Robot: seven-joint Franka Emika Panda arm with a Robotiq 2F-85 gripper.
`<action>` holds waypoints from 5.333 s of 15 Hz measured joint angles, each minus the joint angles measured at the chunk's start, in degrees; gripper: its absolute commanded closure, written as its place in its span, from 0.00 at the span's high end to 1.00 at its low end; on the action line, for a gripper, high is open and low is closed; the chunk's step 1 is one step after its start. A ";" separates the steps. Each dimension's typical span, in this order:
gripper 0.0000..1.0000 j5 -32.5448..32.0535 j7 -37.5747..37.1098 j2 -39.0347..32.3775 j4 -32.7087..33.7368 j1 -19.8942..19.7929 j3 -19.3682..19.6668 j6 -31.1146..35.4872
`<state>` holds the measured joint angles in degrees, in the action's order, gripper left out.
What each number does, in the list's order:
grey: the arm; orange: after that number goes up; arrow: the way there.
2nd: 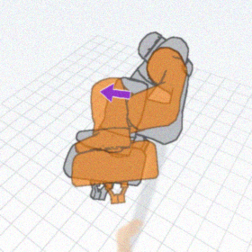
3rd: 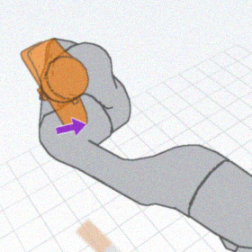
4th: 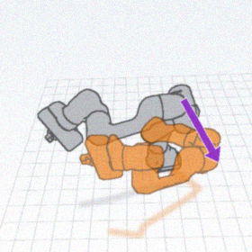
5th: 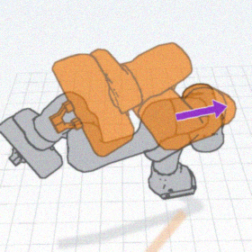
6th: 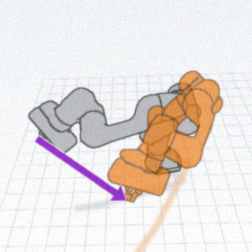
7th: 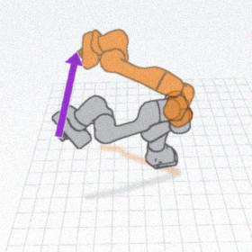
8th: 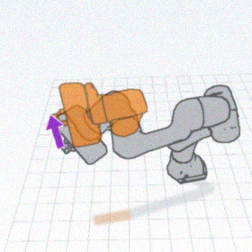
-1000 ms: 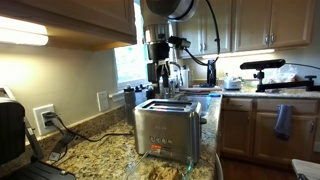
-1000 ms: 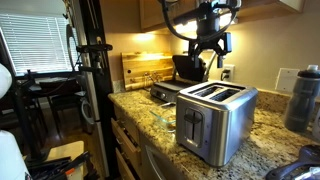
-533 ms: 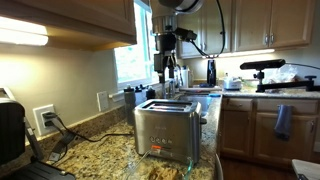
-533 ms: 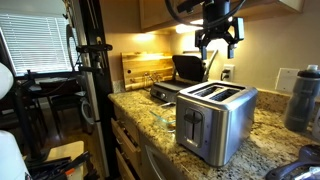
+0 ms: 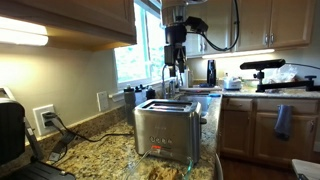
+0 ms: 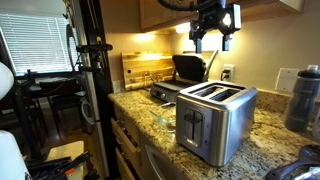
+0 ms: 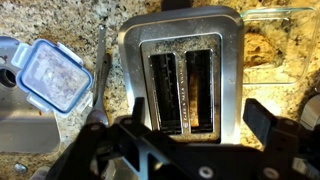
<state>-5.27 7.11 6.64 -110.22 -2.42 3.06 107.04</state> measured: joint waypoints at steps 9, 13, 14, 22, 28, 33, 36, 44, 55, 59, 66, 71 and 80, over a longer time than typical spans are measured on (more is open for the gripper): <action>1.00 -0.01 -1.75 8.65 -7.56 -0.53 0.63 -3.40; 1.00 -0.08 -1.75 12.37 -10.92 -1.40 1.00 -5.17; 1.00 -0.09 -1.75 13.11 -11.73 -1.54 1.05 -5.33; 1.00 -0.09 -1.75 14.47 -13.57 -1.58 1.07 -5.37; 1.00 -0.08 -1.72 14.23 -13.51 -1.53 1.05 -5.31; 1.00 -0.04 -1.72 14.12 -13.28 -1.54 1.06 -5.30; 1.00 -0.04 -1.72 15.06 -13.06 -1.62 1.34 -5.30; 1.00 0.14 -1.63 20.65 -15.58 -1.65 2.69 -5.35; 1.00 1.93 -1.63 23.25 -26.96 -1.58 2.64 2.51; 1.00 2.15 -1.63 23.21 -30.59 -1.57 2.65 7.93; 1.00 2.14 -1.63 22.88 -33.42 -1.60 2.94 12.59; 1.00 2.14 -1.63 22.87 -33.37 -1.59 2.89 12.59; 1.00 2.14 -1.63 21.86 -34.74 -1.53 2.55 15.56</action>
<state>-3.13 5.48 28.50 -144.96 -3.95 5.61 122.60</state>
